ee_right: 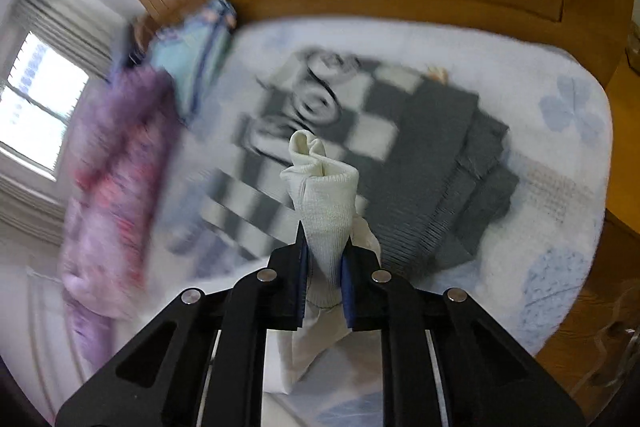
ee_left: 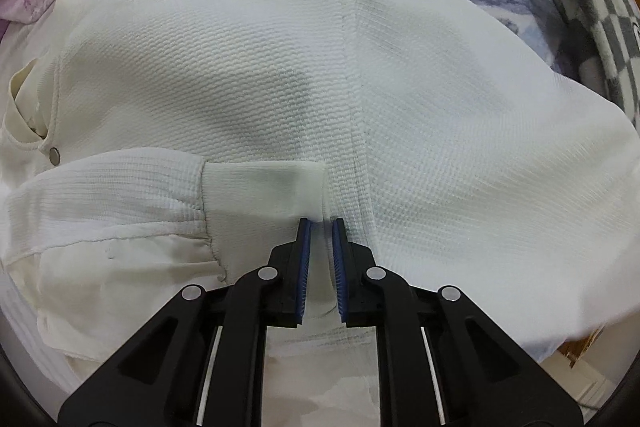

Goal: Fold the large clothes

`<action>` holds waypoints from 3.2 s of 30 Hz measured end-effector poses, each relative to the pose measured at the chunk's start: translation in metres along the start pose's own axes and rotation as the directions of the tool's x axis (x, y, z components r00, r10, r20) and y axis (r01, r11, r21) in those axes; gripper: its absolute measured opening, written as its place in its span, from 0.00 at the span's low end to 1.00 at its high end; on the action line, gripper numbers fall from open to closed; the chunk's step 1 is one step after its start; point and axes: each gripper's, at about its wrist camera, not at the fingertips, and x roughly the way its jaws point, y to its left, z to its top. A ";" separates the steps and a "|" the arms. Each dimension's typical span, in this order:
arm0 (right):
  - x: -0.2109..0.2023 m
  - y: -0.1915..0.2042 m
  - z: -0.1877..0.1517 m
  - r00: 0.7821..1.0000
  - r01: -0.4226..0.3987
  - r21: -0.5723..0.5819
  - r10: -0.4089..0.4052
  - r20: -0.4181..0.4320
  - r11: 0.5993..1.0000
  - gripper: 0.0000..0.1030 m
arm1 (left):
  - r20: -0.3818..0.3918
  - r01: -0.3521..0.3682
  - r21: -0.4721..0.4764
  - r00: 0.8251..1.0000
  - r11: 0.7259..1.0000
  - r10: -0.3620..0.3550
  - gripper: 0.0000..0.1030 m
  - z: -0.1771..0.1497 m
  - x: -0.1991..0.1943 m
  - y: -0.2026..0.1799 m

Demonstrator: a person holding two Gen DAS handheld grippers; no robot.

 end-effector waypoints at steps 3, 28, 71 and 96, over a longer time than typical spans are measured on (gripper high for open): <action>-0.023 0.036 0.011 0.993 -0.112 -0.049 0.114 0.031 0.992 0.13 | 0.010 0.008 -0.020 1.000 1.000 -0.008 0.12 -0.005 0.001 0.002; 0.055 0.413 -0.271 0.733 -0.634 -0.351 0.391 -0.556 0.690 0.13 | 0.294 0.032 -0.257 0.955 0.966 0.047 0.01 -0.124 -0.245 0.241; 0.316 0.212 -0.218 0.746 0.025 -0.568 -0.393 -0.537 0.823 0.02 | -0.005 0.017 -0.450 1.000 0.893 -0.022 0.04 -0.114 -0.013 0.315; 0.166 0.231 -0.252 0.759 -0.097 -0.639 -0.359 -0.543 0.763 0.76 | 0.051 0.010 -0.412 0.999 0.911 0.012 0.60 -0.165 -0.090 0.316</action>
